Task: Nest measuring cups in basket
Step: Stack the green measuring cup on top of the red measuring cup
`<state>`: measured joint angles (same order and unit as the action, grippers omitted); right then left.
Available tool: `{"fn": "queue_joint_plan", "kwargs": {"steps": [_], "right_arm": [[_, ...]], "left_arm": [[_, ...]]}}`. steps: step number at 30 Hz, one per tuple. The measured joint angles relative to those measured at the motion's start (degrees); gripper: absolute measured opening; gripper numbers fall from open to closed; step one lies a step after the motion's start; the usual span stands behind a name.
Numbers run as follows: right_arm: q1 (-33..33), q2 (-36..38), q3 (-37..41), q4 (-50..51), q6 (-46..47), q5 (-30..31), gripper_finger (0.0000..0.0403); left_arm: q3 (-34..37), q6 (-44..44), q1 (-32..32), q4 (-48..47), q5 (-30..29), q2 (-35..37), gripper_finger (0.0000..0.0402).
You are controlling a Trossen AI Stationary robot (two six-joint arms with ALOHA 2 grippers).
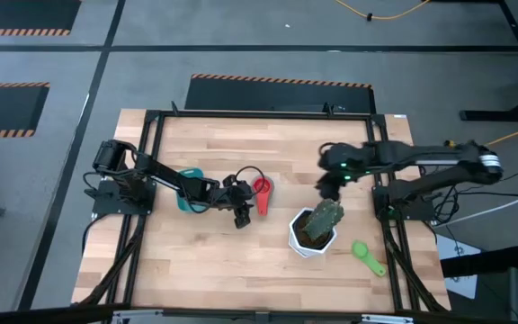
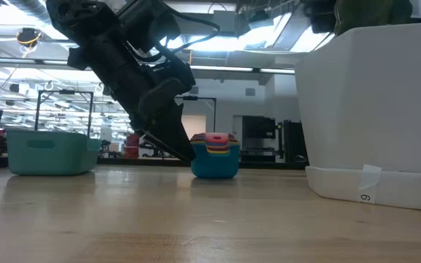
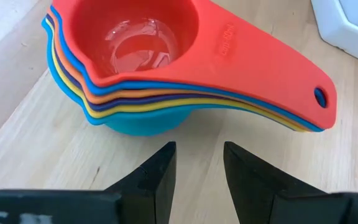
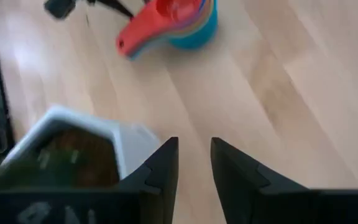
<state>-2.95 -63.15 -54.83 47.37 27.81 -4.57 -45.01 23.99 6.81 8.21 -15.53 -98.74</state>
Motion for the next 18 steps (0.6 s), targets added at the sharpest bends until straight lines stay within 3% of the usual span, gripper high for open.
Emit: {"fn": "queue_joint_plan", "kwargs": {"steps": [8,18], "right_arm": [[0.0,12.5,0.0,16.4,7.6,-0.3,0.0099],[0.0,16.5,0.0,16.8,5.6,-3.1,0.0099]], "left_arm": [[0.0,0.0,0.0,0.0,0.0,0.0,0.0128],[0.0,0.0,0.0,0.0,0.0,0.0,0.0128]]}}
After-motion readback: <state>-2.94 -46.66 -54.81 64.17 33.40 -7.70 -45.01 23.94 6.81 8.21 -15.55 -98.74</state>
